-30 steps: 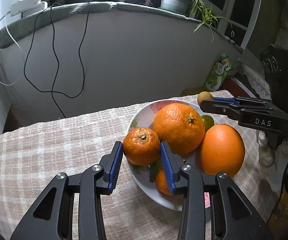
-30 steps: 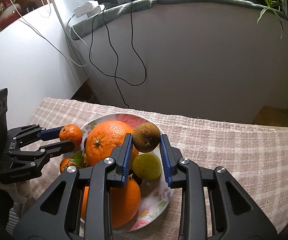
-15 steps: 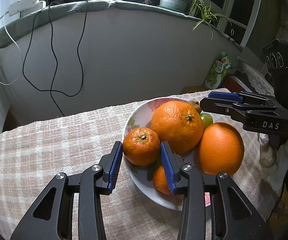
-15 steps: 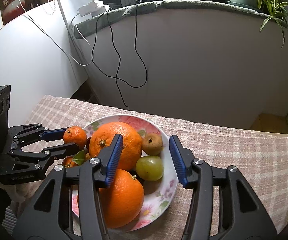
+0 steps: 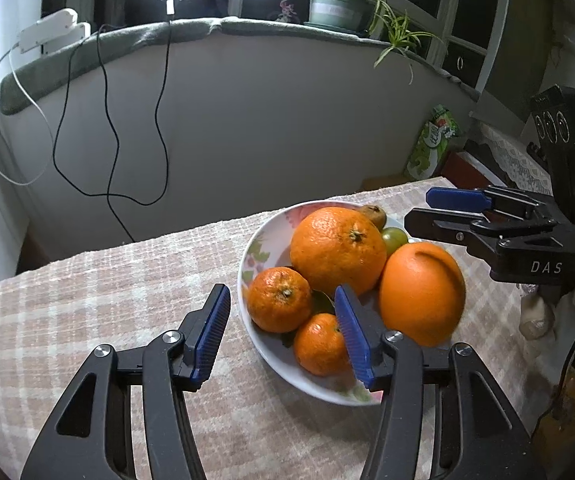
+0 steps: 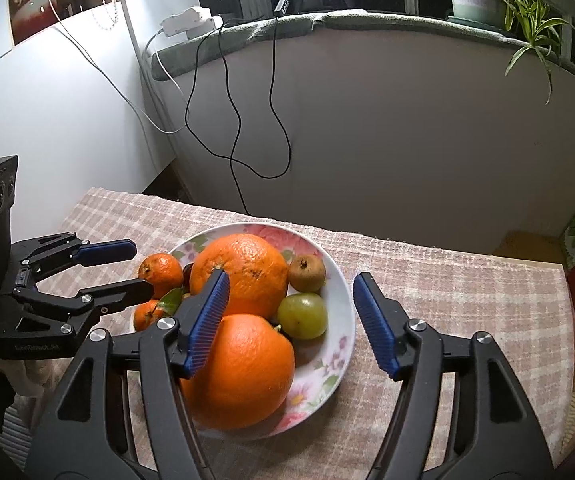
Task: Organize fruits
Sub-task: 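Withdraw both open grippers away from the plate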
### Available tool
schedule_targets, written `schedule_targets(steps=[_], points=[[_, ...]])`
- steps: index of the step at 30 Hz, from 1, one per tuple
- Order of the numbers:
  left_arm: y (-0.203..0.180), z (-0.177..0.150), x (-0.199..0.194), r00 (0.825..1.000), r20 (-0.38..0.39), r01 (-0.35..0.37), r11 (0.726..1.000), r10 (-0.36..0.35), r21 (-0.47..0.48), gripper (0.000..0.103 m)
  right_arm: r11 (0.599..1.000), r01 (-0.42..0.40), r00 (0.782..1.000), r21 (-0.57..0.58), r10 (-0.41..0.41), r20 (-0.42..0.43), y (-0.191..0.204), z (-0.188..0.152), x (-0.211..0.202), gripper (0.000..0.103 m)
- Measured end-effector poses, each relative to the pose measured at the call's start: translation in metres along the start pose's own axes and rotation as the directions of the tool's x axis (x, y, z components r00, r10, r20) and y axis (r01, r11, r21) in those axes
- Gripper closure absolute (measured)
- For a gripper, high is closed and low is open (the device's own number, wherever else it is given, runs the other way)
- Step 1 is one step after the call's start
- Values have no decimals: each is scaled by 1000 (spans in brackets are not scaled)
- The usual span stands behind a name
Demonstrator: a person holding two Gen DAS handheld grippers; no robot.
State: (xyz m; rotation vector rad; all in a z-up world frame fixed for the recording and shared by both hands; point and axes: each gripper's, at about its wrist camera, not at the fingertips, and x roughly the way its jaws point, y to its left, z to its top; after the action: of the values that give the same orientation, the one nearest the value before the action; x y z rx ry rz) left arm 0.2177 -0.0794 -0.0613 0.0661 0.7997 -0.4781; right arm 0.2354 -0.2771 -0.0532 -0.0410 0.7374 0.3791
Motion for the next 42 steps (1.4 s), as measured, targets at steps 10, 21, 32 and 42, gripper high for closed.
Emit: schedule_targets(steps=[10, 21, 32, 42], points=[[-7, -4, -21, 1000, 26, -12, 1000, 11, 16, 49, 1000, 15, 1000, -11, -15, 24, 14, -6, -23, 35], [-16, -20, -53, 998, 55, -32, 999, 31, 21, 49, 1000, 28, 998, -8, -27, 53, 29, -20, -52, 33], [-28, -44, -89, 994, 89, -61, 998, 61, -2, 38, 996, 90, 988, -2, -89, 128, 50, -48, -97, 10], [-34, -65, -112, 985, 104, -133, 990, 137, -42, 25, 982, 188, 969, -22, -182, 166, 66, -78, -123, 0]])
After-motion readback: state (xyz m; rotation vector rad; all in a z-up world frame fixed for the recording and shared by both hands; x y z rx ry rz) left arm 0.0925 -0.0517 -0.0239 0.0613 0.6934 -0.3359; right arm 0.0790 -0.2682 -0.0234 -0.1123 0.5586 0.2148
